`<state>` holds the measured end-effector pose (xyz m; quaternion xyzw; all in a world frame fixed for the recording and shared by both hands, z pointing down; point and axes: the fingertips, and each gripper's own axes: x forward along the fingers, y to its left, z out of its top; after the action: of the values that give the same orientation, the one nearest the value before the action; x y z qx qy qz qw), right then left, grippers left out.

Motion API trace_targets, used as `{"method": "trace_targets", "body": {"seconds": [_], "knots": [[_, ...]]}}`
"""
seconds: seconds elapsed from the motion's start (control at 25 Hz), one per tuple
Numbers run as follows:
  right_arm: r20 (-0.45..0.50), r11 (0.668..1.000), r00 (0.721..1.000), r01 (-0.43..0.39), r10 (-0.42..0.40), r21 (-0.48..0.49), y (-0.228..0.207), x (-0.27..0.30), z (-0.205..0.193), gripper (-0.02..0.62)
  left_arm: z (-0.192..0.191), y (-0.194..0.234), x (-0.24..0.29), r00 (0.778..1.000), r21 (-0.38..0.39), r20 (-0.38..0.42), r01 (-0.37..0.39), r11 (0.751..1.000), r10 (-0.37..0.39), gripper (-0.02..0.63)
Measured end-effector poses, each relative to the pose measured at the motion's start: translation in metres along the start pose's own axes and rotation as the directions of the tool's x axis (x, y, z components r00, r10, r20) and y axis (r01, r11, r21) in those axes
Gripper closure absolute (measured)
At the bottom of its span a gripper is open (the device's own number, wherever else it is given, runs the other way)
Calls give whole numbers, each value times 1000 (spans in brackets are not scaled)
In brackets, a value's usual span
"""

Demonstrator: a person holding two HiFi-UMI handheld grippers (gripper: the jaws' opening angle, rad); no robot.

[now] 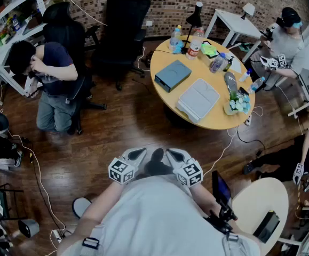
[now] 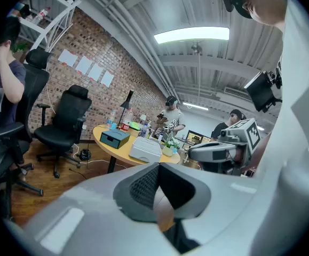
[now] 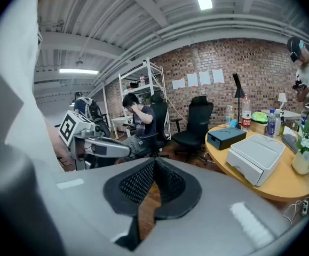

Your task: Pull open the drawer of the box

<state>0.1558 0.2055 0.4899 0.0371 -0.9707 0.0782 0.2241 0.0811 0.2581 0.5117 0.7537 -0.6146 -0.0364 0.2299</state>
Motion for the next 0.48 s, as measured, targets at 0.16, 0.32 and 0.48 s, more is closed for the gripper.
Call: {"method": "trace_targets", "body": {"seconds": [0.16, 0.32, 0.48], "knots": [[-13, 1000, 1000, -9, 9, 5, -21, 23, 2, 588, 7, 16, 18, 1000, 0, -5, 3, 1000, -3, 600], [-3, 1000, 1000, -22, 22, 10, -36, 49, 19, 588, 11, 37, 27, 1000, -8, -23, -2, 1000, 2, 600], [5, 999, 999, -49, 49, 3, -54, 78, 38, 588, 30, 70, 41, 999, -5, -23, -42, 999, 42, 600]]}}
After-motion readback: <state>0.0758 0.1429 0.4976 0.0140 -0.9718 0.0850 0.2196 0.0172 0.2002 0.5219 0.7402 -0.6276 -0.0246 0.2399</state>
